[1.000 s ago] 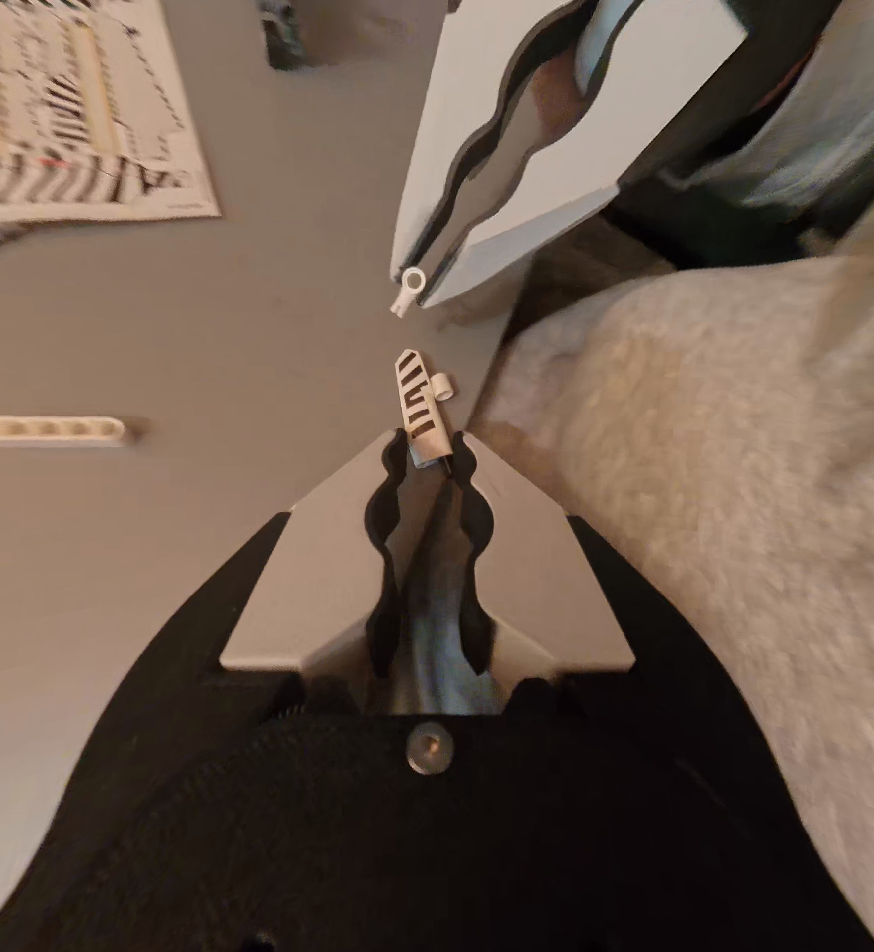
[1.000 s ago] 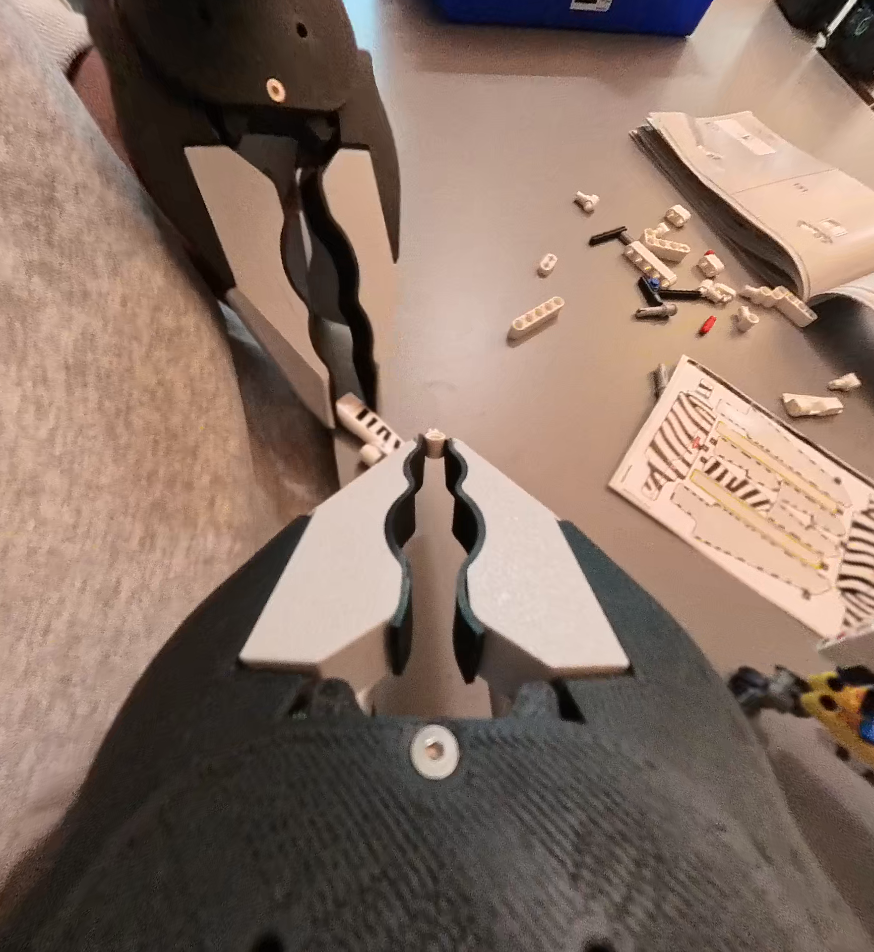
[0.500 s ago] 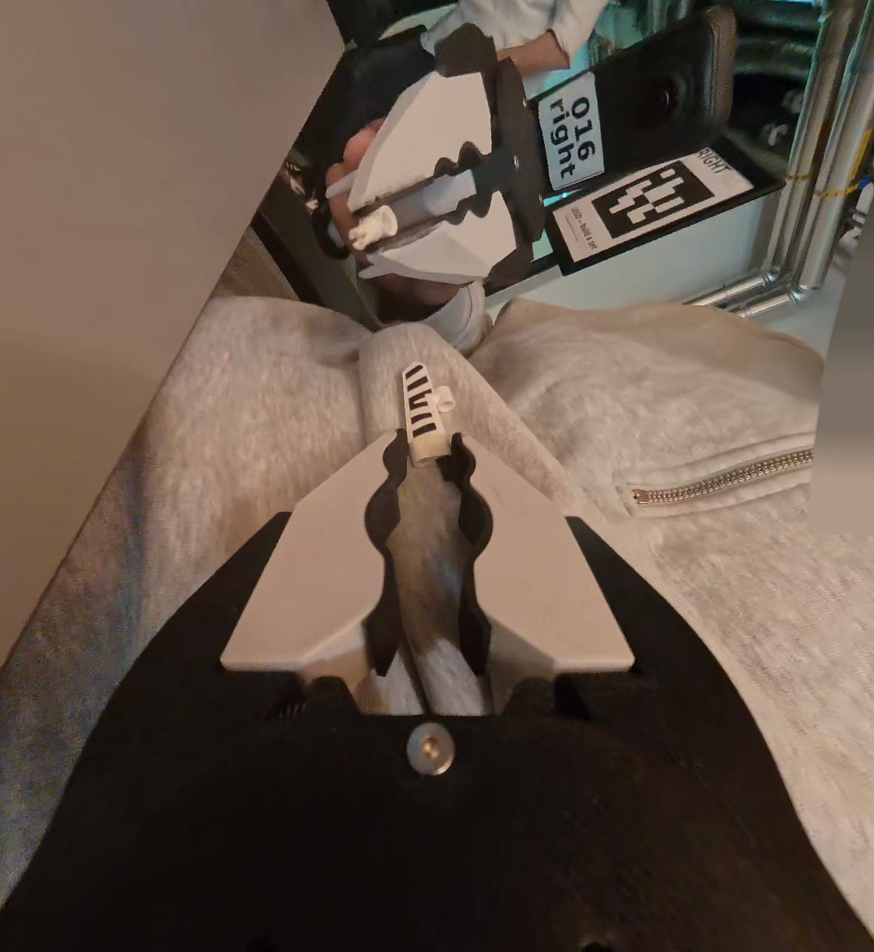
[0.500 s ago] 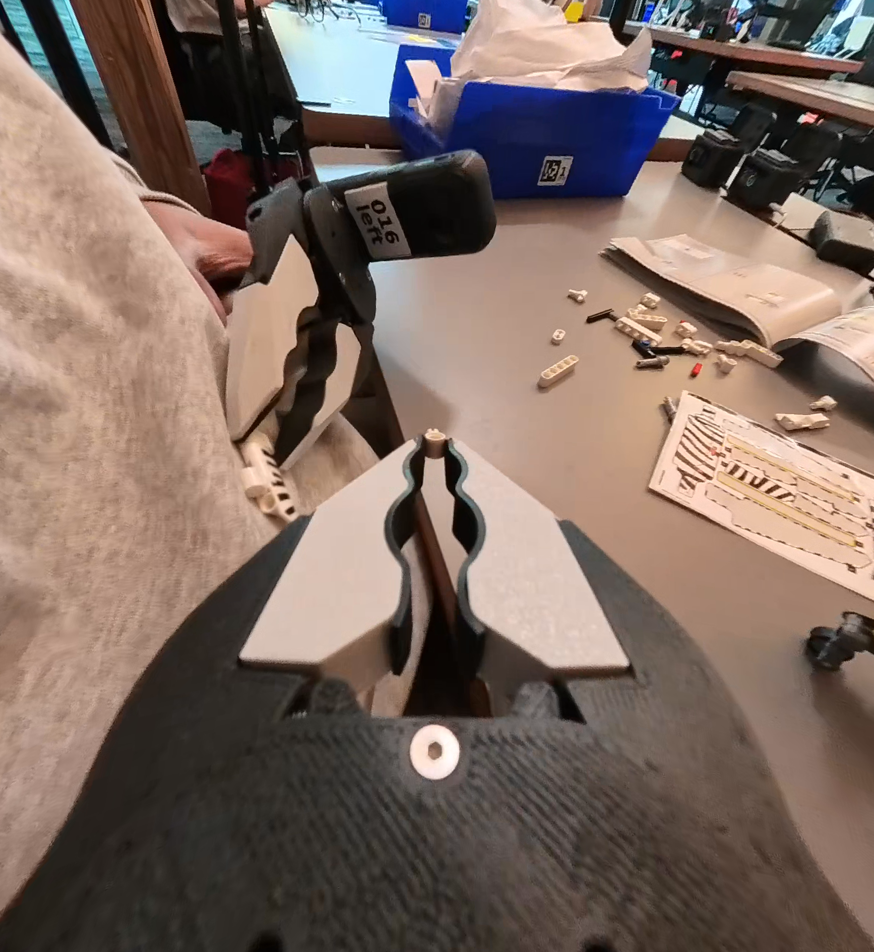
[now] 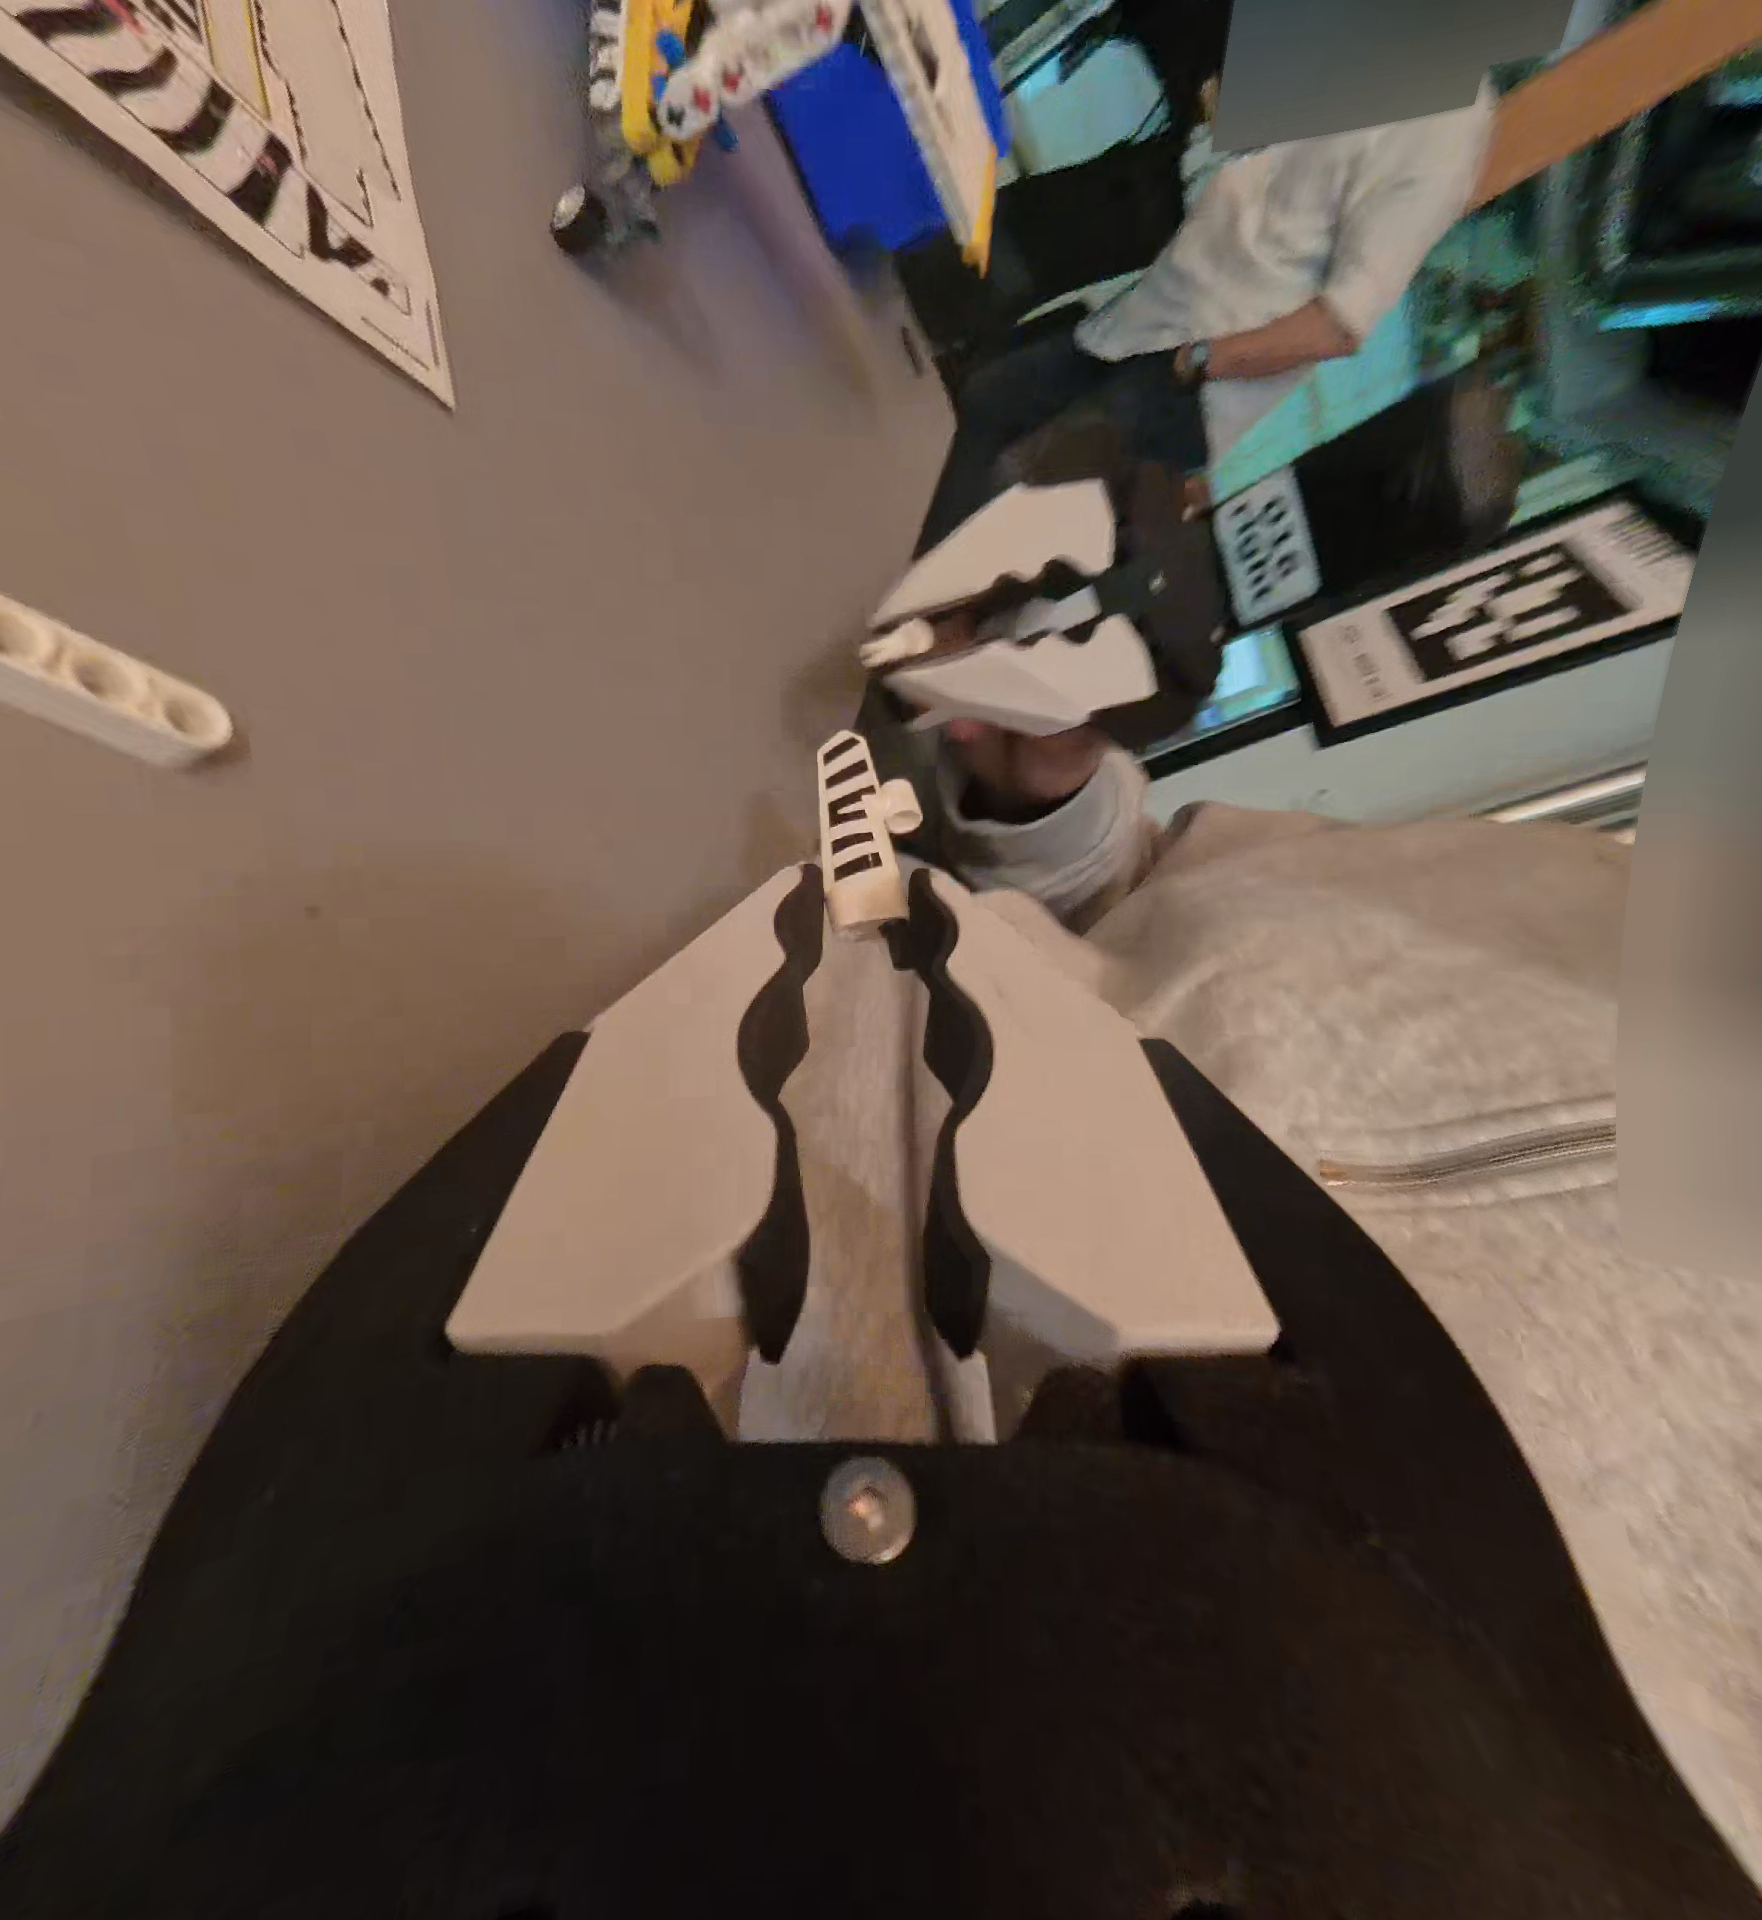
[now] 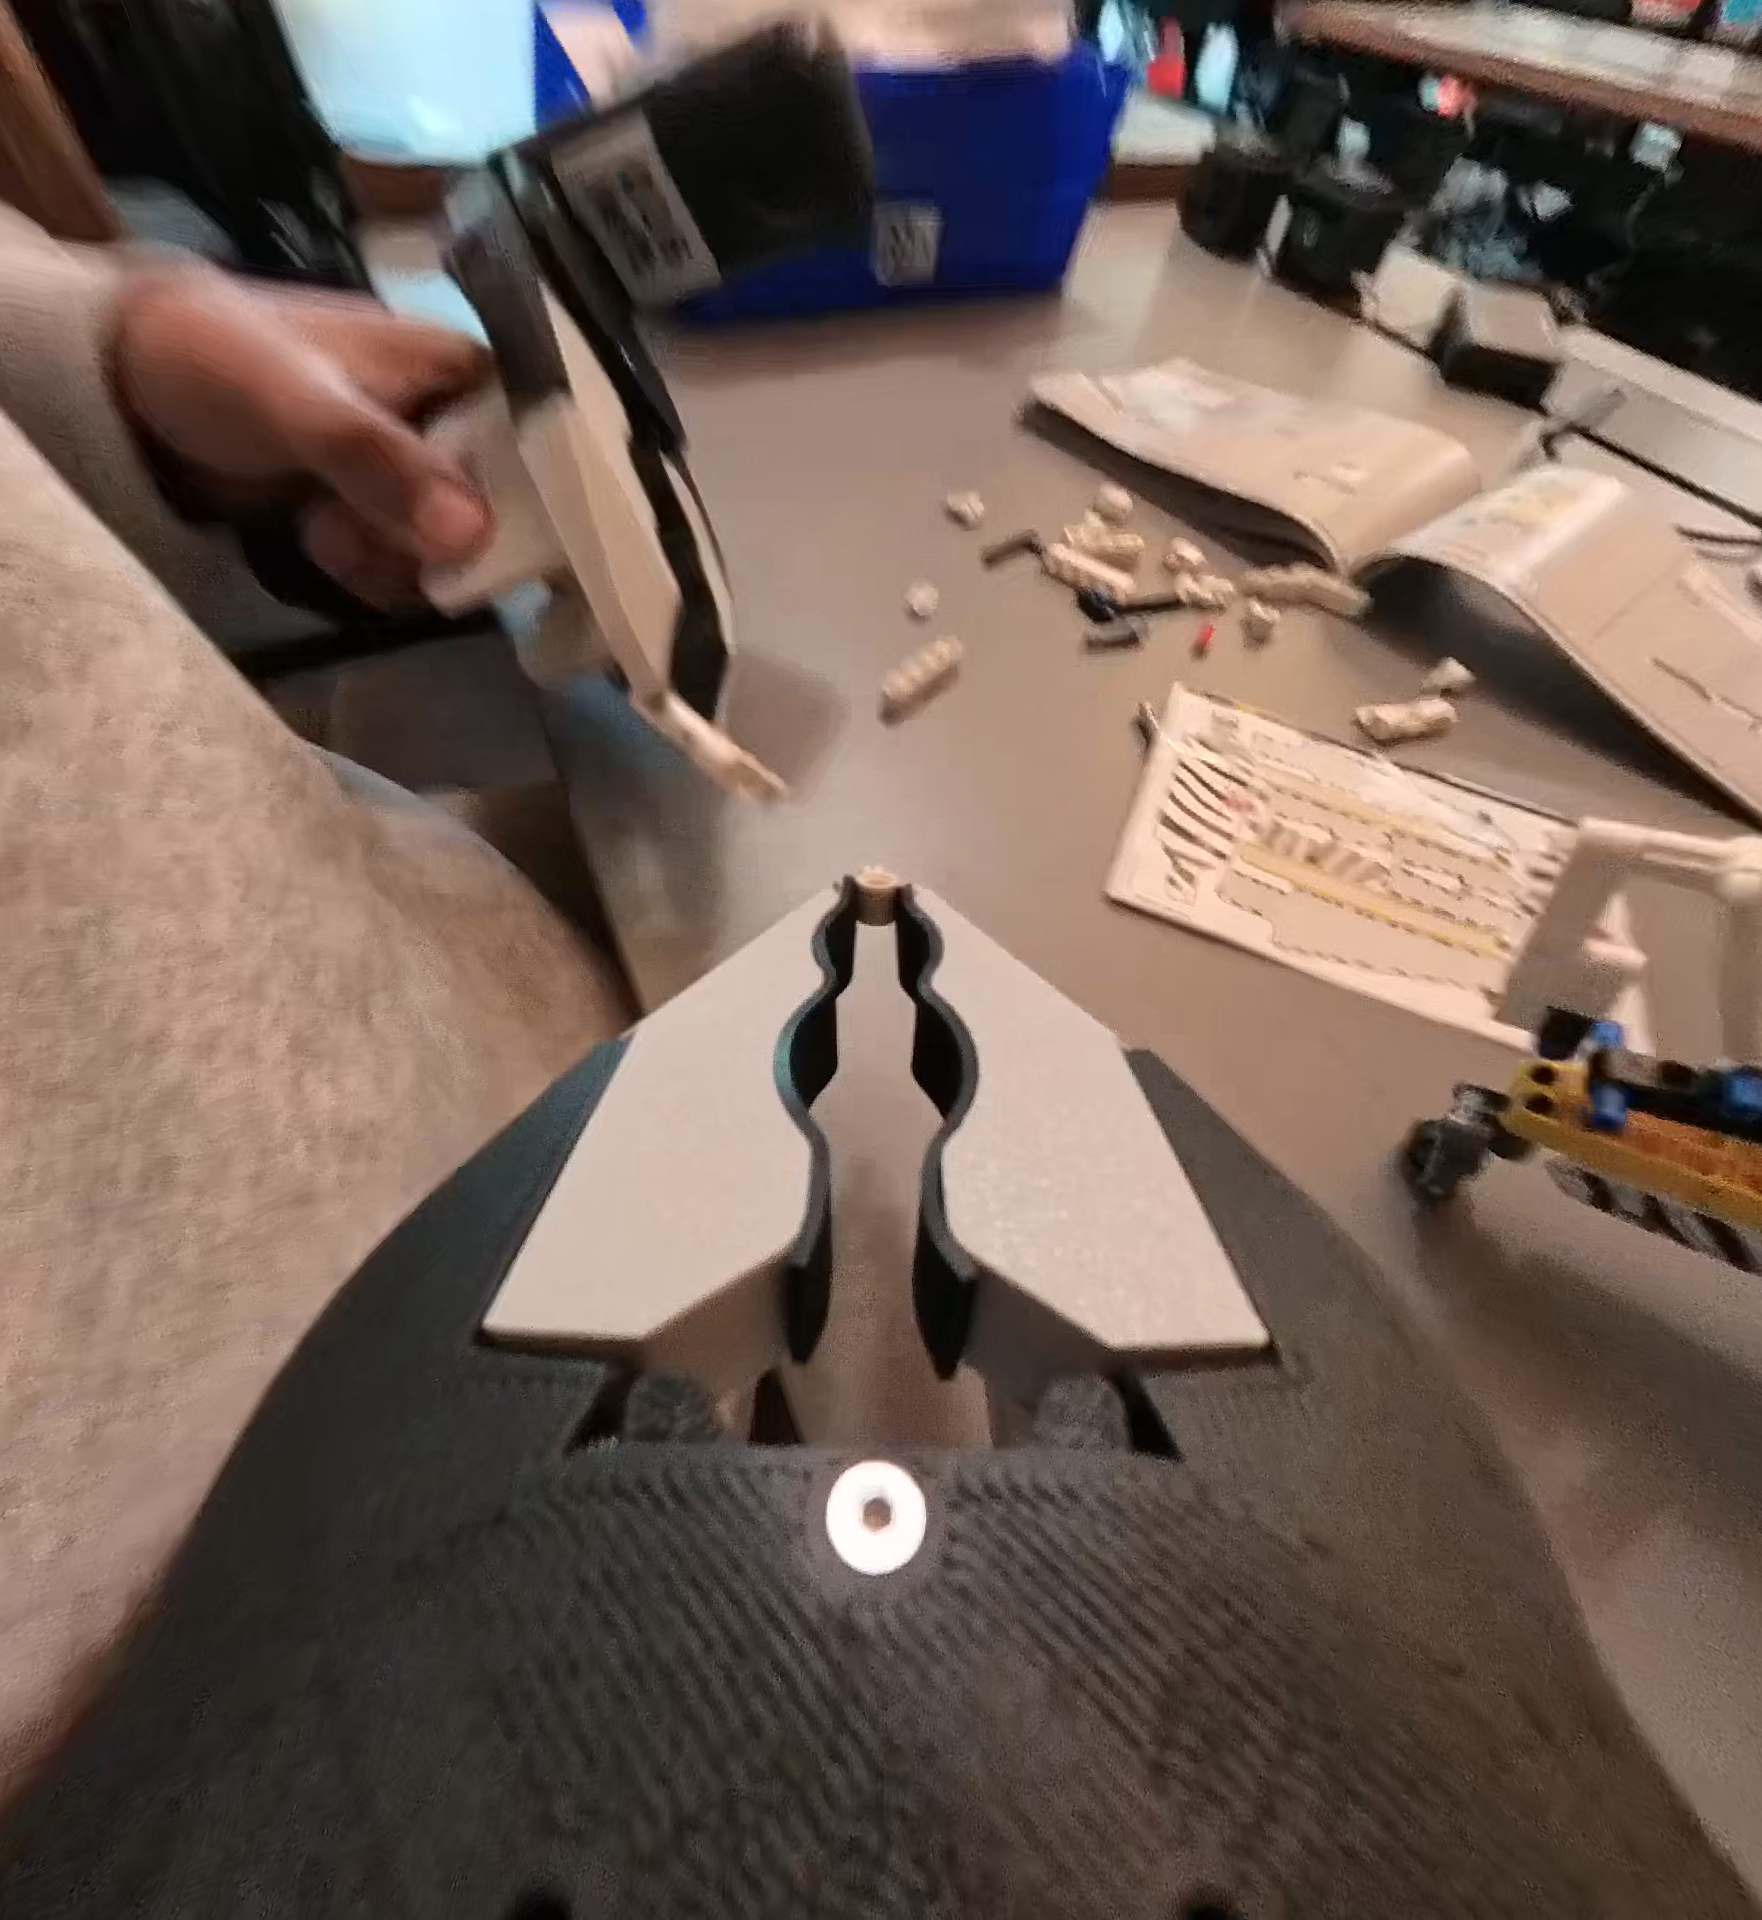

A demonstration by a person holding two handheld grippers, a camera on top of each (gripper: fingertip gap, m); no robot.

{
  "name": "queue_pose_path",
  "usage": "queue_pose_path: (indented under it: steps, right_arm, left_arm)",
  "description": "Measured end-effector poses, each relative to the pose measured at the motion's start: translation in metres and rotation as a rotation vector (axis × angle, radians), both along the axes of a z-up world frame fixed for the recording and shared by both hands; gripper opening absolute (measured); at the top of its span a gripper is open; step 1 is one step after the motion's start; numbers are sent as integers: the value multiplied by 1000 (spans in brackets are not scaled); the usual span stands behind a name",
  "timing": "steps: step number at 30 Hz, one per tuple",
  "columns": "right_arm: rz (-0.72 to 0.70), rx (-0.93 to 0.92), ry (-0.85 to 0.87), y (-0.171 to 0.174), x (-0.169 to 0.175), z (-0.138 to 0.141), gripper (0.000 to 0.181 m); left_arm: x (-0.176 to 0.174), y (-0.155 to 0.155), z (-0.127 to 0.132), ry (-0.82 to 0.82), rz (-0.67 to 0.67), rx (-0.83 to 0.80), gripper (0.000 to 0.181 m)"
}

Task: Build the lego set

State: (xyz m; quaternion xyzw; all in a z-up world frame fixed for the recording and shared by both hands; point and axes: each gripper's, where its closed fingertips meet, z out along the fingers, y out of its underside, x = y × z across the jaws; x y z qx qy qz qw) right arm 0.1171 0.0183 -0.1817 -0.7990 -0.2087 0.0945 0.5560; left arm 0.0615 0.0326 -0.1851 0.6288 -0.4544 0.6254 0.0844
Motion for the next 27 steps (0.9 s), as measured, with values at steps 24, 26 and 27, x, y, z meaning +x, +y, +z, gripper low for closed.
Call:
queue_pose_path:
  steps: [24,26,27]
  right_arm:
    - [209,-24,-93,25,-18,7,25]
    - [267,34,-146,20,-27,13,13]
    - [279,49,-190,19,-29,12,13]
  left_arm:
    - [14,2,12,-27,-163,-264,15]
    - [11,-5,11,0,-204,-283,15]
    - [10,-6,11,7,-215,-298,15]
